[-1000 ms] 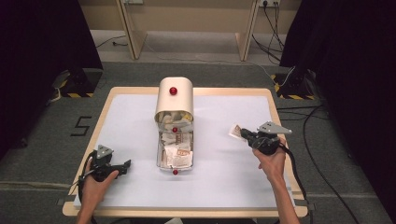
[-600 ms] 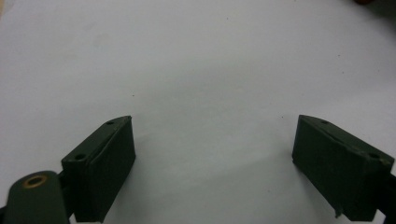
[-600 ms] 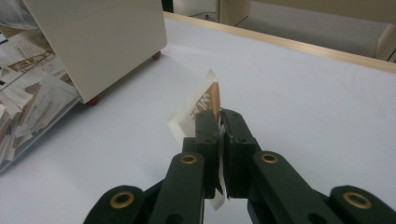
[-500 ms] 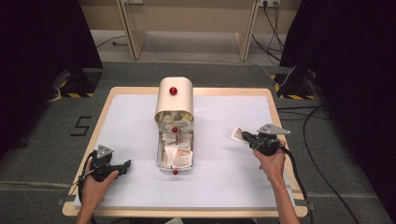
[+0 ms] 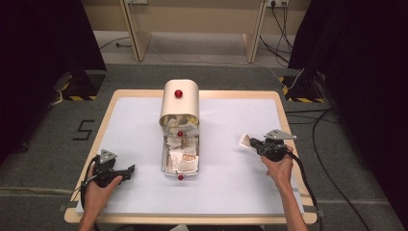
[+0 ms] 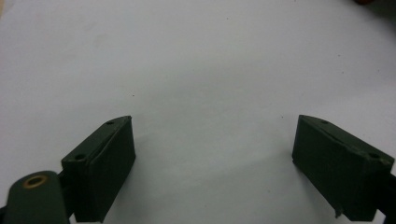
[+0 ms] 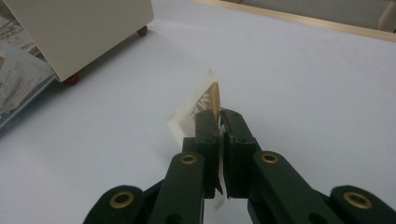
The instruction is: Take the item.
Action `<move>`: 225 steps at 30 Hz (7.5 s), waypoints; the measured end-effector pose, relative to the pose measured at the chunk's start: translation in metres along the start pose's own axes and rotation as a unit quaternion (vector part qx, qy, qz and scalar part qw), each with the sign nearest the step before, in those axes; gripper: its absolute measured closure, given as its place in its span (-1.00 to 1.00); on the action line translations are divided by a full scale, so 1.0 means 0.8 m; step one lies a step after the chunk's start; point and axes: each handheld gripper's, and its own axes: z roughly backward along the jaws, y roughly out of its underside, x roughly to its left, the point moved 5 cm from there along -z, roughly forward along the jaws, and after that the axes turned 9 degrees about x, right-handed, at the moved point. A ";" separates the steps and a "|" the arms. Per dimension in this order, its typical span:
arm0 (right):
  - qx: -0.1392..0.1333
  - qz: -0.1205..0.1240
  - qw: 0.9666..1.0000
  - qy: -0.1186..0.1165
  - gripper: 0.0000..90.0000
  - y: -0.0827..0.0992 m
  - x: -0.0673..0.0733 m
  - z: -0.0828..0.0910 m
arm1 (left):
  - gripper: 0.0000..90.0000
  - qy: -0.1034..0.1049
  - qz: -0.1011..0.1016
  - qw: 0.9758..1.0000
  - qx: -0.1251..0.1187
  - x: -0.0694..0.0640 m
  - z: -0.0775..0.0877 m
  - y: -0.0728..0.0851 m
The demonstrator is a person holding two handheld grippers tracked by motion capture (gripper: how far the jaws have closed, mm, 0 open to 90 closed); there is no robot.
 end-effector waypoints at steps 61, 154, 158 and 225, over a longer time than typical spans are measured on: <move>0.043 -0.052 0.998 0.016 0.08 0.021 -0.019 -0.020 | -0.73 0.000 0.000 1.000 0.000 0.000 0.000 0.000; 0.051 0.016 0.999 -0.012 -0.53 0.068 0.082 0.061 | -0.73 0.001 0.000 1.000 0.001 0.000 0.000 0.000; 0.055 0.025 0.998 -0.010 -0.57 0.072 0.085 0.062 | -0.73 0.001 0.000 1.000 0.001 0.000 0.000 0.000; 0.110 0.012 0.992 -0.051 -0.49 0.150 0.098 0.091 | -0.73 0.000 0.000 1.000 0.001 0.000 0.000 0.000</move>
